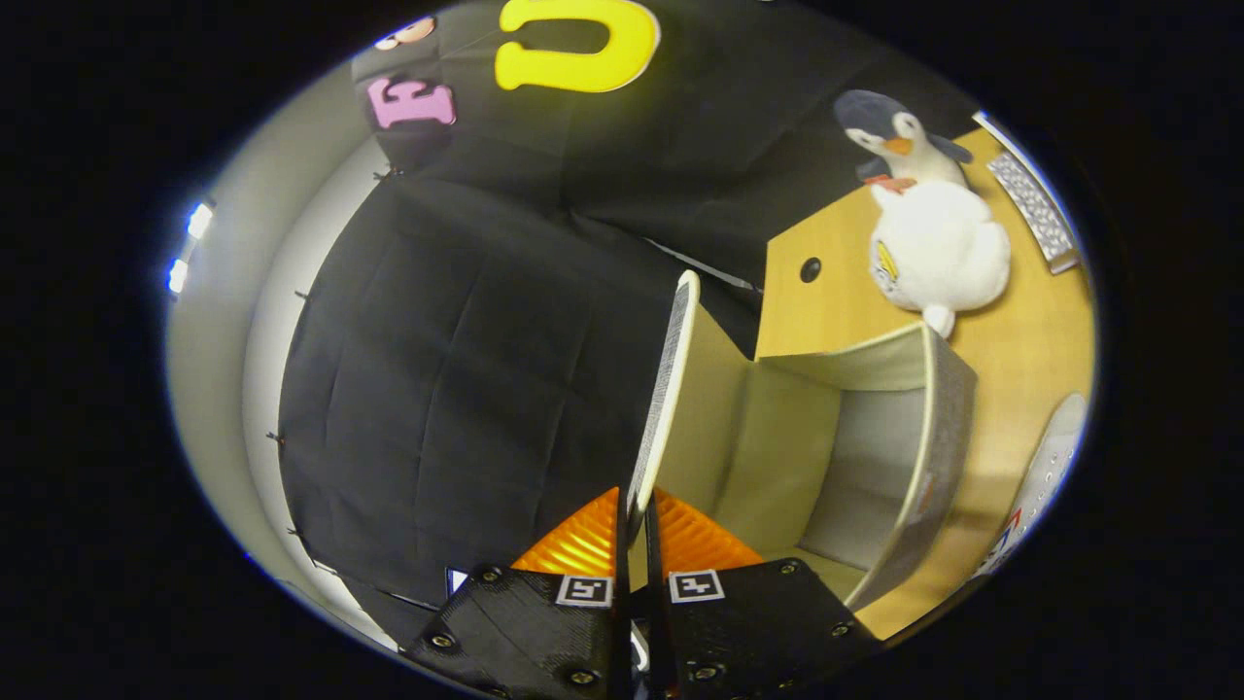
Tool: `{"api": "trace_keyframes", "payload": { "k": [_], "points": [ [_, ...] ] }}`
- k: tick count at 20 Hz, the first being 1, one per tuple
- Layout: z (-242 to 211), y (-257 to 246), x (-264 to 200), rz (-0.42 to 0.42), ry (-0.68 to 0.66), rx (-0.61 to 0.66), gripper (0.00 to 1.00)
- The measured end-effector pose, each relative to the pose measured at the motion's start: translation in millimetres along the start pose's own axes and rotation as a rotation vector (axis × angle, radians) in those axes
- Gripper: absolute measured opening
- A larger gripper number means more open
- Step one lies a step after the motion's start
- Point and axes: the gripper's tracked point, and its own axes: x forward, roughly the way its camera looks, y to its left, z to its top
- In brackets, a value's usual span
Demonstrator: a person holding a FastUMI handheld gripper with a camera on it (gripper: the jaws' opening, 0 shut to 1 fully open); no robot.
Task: Open the storage box then place both shoes into the box .Put the left shoe in first, then the right shoe, with the right side of both shoes facing outward in a uniform manner.
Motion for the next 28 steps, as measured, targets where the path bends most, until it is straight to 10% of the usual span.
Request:
{"api": "trace_keyframes", "payload": {
  "k": [10,13,18,28],
  "points": [
    [-21.1,54.6,108.2,-0.077,0.084,-0.139,0.09],
    [-30.0,40.8,139.7,-0.145,0.115,-0.202,0.53],
    [-32.7,39.5,140.6,-0.168,0.151,-0.251,0.79],
    [-12.9,15.6,65.3,-0.257,0.072,-0.287,0.82]
  ]
}}
